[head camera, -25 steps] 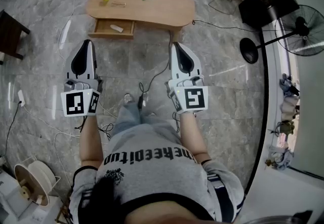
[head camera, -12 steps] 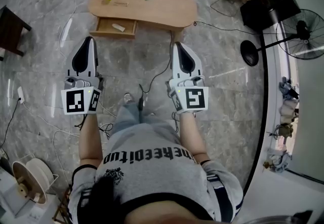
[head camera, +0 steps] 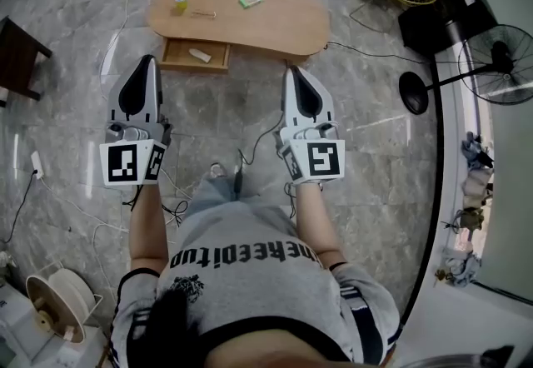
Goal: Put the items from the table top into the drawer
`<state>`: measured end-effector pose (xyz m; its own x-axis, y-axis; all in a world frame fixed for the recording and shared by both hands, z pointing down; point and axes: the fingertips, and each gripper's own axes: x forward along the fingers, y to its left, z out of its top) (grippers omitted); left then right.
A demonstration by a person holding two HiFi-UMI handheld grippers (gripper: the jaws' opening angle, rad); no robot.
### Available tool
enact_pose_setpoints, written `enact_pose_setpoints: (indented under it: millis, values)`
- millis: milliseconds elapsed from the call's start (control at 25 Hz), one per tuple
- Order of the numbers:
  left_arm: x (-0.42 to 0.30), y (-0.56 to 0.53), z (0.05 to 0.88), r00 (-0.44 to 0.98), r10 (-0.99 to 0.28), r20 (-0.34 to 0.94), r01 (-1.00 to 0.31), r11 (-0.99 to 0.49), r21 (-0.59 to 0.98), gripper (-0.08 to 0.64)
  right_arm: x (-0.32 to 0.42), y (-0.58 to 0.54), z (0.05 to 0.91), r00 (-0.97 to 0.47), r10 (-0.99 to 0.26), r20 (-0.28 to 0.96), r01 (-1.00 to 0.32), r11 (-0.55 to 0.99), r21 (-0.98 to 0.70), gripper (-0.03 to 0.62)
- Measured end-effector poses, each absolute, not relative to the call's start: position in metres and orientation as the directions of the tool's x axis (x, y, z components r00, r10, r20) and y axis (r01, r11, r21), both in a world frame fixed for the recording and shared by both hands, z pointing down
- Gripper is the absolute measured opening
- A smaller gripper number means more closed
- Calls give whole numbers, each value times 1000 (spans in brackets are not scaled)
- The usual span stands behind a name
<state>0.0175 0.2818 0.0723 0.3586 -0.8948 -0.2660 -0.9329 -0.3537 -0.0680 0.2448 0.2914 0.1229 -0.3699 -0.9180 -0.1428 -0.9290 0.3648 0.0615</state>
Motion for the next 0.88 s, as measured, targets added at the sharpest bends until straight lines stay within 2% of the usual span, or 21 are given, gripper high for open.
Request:
enact_pose_setpoints:
  millis: [880]
  values:
    - [-33, 190, 85, 390, -883, -260, -919, -392, -49, 11, 187, 206, 134, -365, -923, -123, -931, 362, 43, -2]
